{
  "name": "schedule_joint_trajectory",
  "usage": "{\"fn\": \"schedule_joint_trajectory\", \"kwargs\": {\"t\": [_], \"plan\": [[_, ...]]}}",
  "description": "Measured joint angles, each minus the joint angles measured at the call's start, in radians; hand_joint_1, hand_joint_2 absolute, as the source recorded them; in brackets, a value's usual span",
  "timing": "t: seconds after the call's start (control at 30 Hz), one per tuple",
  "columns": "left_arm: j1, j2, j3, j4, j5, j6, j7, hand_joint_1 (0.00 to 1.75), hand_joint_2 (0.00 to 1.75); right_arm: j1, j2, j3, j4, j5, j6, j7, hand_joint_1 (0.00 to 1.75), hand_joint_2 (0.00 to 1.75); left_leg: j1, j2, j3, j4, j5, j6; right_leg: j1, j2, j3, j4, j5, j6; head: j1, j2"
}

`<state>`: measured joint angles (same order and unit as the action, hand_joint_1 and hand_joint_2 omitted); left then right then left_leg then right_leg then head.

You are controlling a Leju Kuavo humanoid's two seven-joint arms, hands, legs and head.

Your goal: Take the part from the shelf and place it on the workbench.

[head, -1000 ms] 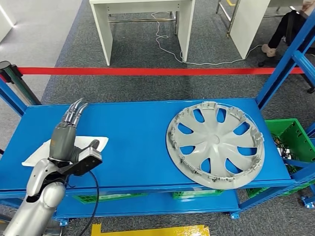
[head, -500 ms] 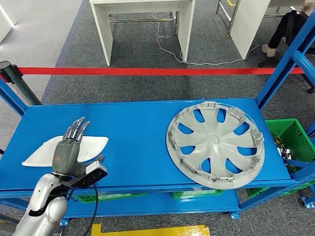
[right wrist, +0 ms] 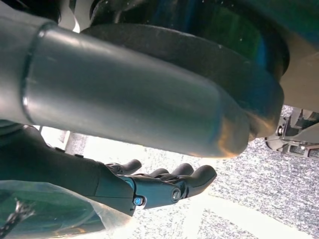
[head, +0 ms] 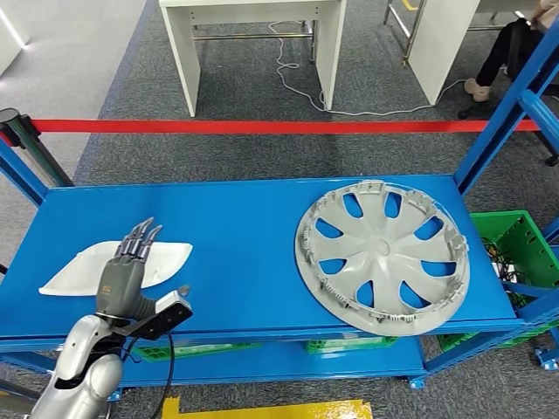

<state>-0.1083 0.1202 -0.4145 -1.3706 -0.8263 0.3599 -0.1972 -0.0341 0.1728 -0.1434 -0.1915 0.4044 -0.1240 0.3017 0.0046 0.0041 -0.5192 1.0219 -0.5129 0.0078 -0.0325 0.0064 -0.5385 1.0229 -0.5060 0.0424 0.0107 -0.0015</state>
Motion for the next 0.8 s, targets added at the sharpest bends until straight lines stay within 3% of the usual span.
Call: {"fn": "schedule_joint_trajectory", "kwargs": {"t": [0.27,0.8], "plan": [[0.000,-0.008,0.001,0.017,-0.033,0.008,0.011,0.00,1.75,0.000,0.000,0.000,0.000,0.001,0.000,0.000,0.00,0.00,0.000,0.000,0.000,0.000,0.000,0.000,0.000,0.000,0.000,0.000,0.000,0.000,0.000,0.000],[-0.008,-0.020,-0.003,0.065,-0.351,0.146,0.177,0.00,1.75,-0.001,0.002,0.000,0.000,0.019,-0.008,0.016,0.00,0.00,0.000,0.000,0.000,0.000,0.000,0.000,0.000,0.000,0.000,0.000,0.000,0.000,0.000,0.000]]}}
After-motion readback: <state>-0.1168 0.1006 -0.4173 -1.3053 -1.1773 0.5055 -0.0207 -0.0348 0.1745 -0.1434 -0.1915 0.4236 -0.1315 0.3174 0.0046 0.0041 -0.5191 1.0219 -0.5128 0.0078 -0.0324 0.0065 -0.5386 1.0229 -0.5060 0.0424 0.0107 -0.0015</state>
